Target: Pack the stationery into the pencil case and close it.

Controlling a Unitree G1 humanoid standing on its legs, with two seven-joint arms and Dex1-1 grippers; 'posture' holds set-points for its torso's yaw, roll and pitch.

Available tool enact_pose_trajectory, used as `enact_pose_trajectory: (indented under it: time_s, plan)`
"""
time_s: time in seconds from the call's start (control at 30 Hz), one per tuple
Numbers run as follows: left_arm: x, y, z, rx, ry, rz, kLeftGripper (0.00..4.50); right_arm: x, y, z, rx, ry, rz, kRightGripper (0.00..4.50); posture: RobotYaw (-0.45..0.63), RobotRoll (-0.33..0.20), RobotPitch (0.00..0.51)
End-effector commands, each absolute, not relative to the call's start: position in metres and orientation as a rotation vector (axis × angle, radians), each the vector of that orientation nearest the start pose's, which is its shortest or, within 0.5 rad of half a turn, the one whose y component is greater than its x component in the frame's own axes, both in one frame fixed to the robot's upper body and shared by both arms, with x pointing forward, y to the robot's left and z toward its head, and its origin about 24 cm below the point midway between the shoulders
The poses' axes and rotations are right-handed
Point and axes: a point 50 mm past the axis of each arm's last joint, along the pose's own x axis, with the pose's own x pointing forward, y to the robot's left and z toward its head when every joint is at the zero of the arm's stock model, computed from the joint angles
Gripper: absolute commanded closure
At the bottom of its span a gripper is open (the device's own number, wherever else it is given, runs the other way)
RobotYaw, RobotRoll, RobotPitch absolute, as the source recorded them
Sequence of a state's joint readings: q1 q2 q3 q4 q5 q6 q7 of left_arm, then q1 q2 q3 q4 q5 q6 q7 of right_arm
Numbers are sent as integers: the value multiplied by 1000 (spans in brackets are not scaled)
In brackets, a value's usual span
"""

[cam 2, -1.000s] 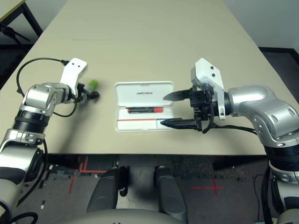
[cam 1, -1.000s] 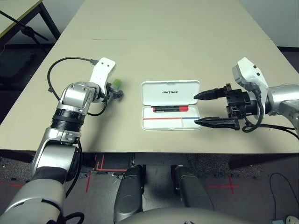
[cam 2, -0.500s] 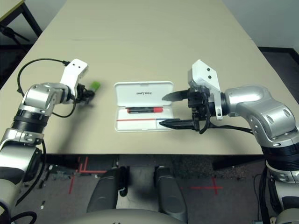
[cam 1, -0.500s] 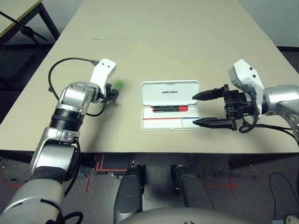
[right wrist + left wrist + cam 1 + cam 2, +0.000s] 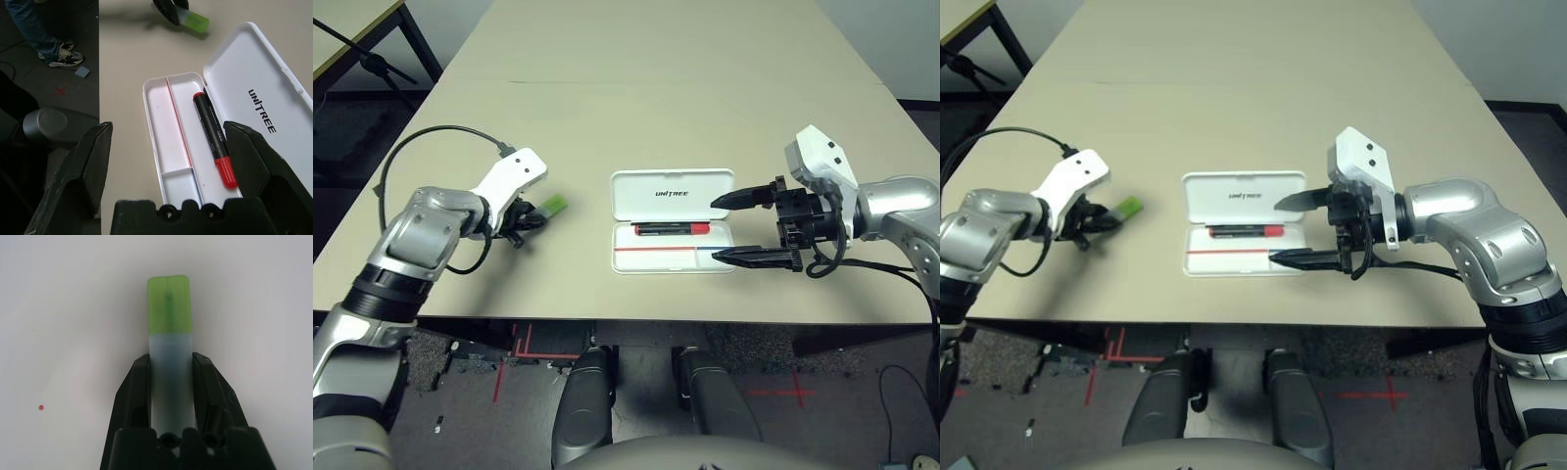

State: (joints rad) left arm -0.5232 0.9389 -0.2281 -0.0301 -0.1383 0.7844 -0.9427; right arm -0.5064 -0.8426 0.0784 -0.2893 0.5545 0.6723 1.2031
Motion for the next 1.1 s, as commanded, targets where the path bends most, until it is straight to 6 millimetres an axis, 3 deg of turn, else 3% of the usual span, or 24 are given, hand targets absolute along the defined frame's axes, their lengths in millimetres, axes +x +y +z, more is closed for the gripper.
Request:
enact_pose_trajectory:
  time_s: [0.03,0.53,0.8,1.1]
  plan:
    - [287,244,162,646,575,-814,3423,262,-171,197,-373,230,1397,0,63,0,161]
    - [253,219,176,698,389,-1248,3423,266,-170,196,-380,224,1398,0,76,0,162]
    - [258,195,188,744,288,-1311,3423,268,-169,195,-387,219,1404,0,78,0,161]
    - [268,158,182,788,265,-1386,3423,267,-170,193,-403,225,1413,0,77,0,158]
